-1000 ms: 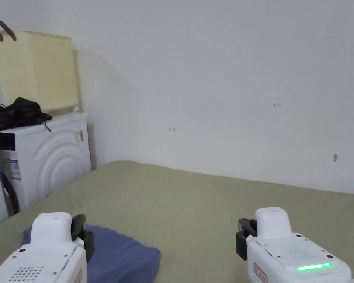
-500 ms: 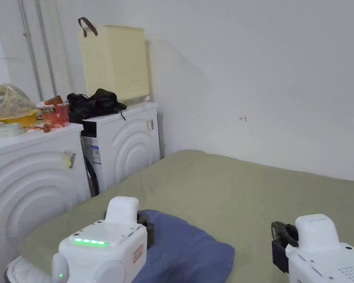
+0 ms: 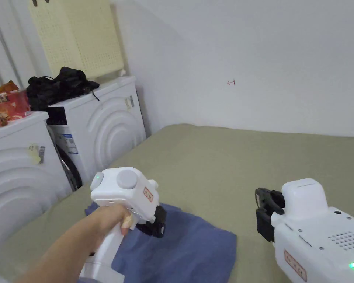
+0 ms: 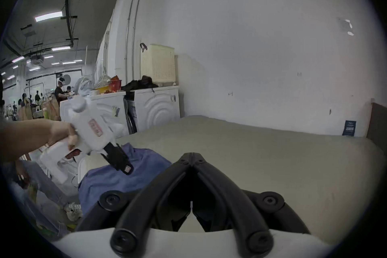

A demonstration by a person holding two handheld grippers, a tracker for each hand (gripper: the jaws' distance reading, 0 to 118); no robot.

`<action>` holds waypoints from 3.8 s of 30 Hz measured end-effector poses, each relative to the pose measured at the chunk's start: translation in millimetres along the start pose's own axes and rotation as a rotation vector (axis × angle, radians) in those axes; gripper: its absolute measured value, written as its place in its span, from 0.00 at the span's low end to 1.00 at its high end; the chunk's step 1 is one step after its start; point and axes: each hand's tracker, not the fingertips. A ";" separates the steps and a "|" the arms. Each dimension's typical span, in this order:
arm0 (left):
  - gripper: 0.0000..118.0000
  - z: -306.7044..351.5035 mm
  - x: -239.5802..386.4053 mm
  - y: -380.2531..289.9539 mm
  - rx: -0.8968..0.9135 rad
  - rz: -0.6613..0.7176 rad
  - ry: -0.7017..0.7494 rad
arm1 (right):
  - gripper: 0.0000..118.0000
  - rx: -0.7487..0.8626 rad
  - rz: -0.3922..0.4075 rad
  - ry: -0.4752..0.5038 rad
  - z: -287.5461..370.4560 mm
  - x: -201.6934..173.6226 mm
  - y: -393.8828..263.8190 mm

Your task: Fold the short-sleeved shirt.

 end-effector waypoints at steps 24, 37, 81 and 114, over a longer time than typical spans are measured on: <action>0.03 -101.1 -2.3 -16.7 0.045 0.004 0.070 | 0.00 -0.189 -0.072 -0.089 26.1 68.0 -68.5; 0.02 -2.1 167.4 -8.8 0.181 -0.144 0.003 | 0.00 -0.172 -0.114 -0.330 112.9 153.3 -37.2; 0.71 43.6 403.7 -44.1 0.353 -0.418 -0.480 | 0.01 -0.157 -0.188 -0.815 308.6 248.3 -36.9; 0.07 -37.7 209.4 -70.2 0.364 -0.227 -0.045 | 0.01 -0.218 -0.181 -0.706 269.9 232.8 -68.8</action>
